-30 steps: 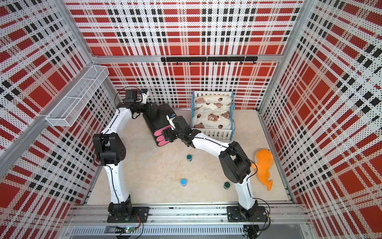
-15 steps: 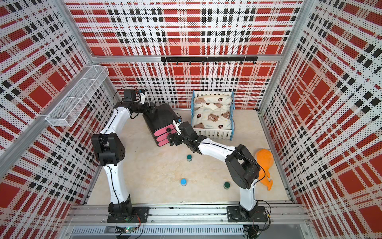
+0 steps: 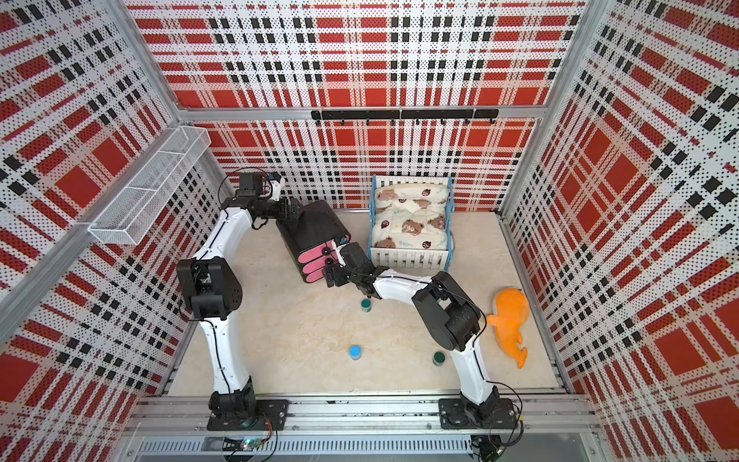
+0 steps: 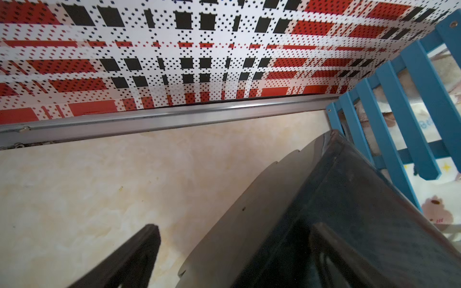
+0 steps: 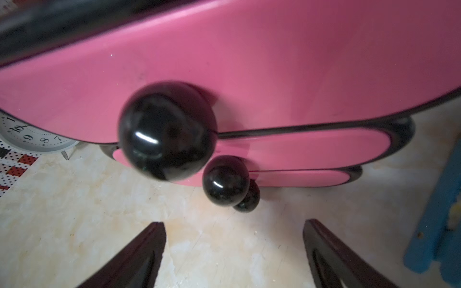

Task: Put the paint cans in the drawer according to color
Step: Open the drawer in the storage box.

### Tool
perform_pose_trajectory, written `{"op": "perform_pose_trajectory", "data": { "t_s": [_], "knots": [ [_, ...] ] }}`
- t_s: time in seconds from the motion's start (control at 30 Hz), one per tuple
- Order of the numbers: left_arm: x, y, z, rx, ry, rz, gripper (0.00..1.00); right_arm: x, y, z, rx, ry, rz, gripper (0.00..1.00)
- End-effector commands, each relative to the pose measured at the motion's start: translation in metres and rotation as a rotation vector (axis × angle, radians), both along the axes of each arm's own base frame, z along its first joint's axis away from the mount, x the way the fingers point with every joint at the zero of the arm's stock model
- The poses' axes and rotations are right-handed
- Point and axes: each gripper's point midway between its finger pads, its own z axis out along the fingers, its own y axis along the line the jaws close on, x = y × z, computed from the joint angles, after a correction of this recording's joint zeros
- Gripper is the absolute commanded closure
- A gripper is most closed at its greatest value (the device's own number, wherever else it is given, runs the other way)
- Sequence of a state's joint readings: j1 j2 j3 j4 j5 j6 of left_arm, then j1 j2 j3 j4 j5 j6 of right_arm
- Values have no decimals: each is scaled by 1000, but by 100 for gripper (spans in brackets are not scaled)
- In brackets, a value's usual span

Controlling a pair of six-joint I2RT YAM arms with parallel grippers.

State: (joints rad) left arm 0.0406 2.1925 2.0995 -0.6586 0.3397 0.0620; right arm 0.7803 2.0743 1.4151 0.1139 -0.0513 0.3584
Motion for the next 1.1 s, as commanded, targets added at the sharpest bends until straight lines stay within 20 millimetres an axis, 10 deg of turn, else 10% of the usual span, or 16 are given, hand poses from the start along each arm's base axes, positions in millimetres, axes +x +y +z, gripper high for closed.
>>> {"op": "perform_pose_trajectory", "data": {
  "t_s": [0.0,0.57,1.07],
  "knots": [
    [1,1,5,-14,-4,-8,1,13,12,17,41,-68,5,8],
    [5,-7,-4,-27,8,-31,2,25,23,8,61,-88,7,18],
    [1,-14,-8,-37,16,-66,25,31,25,-2,70,-85,20,55]
  ]
}}
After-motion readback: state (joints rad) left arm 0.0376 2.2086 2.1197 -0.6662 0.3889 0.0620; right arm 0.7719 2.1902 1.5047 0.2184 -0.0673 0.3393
